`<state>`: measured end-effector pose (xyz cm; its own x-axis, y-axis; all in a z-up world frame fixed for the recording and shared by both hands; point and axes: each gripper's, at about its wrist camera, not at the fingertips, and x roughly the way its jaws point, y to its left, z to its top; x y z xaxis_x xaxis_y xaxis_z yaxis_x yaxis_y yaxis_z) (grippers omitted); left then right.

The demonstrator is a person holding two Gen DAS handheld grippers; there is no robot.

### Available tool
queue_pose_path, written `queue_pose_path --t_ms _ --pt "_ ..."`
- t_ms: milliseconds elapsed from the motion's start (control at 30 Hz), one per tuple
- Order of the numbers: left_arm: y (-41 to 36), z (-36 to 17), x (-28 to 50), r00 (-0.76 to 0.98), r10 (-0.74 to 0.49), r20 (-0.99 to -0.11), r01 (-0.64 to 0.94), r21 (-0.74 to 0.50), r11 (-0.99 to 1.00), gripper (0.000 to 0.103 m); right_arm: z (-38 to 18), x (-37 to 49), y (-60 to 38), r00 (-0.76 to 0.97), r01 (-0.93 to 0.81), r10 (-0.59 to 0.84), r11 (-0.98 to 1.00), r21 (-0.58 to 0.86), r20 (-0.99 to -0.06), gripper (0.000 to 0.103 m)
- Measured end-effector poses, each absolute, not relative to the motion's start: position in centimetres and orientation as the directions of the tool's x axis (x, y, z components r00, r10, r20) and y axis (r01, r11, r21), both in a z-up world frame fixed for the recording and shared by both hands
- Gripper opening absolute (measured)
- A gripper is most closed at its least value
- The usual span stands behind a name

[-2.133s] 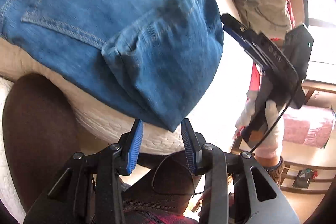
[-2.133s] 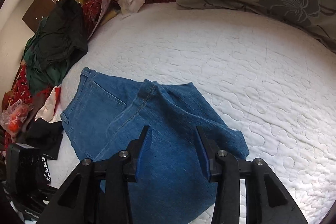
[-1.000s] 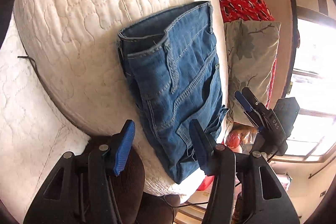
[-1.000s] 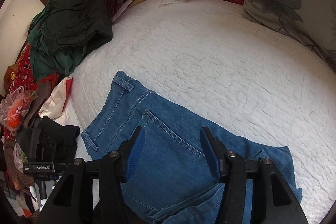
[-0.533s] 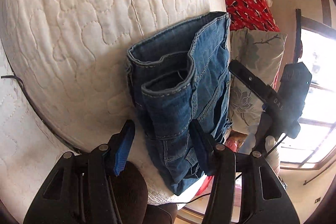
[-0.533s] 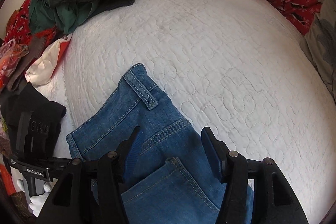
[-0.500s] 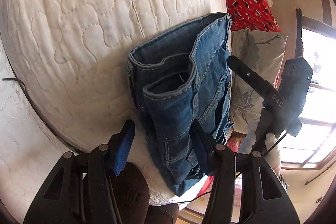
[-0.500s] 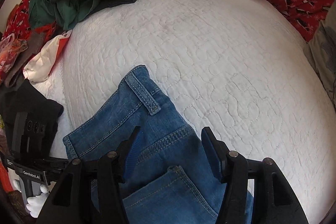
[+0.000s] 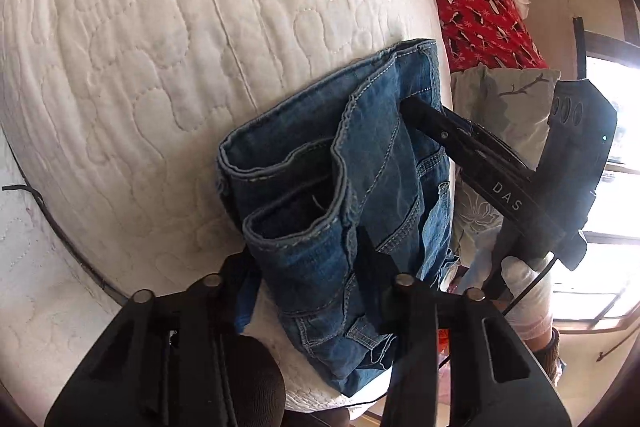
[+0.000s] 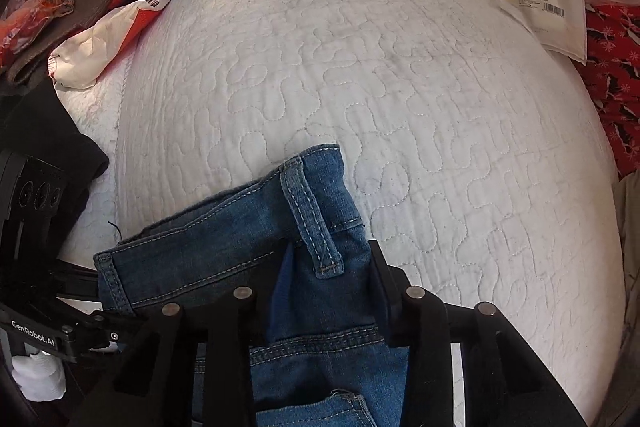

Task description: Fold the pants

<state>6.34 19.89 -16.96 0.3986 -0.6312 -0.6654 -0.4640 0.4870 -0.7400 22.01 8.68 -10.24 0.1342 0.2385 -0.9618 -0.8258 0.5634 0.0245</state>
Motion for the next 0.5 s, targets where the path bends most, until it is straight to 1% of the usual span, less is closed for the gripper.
queue_pose_path --t_ms 100,133,500 --pt "19.4 -15.9 6.3 0.396 -0.61 -0.686 -0.437 -0.726 0.532 0.02 -8.7 21.7 7.9 0.148 -0.808 0.281 0.588 0.048 -0.948 0.023" --pt "19.2 -15.3 6.2 0.4 -0.599 -0.694 -0.419 -0.72 0.553 0.019 -8.1 21.5 7.7 0.148 -0.803 0.296 0.594 0.06 -0.944 0.023" --pt "17.2 -10.0 5.3 0.449 -0.524 -0.724 -0.305 -0.675 0.672 0.019 -3.4 19.5 4.1 0.177 -0.731 0.435 0.659 0.179 -0.883 0.019"
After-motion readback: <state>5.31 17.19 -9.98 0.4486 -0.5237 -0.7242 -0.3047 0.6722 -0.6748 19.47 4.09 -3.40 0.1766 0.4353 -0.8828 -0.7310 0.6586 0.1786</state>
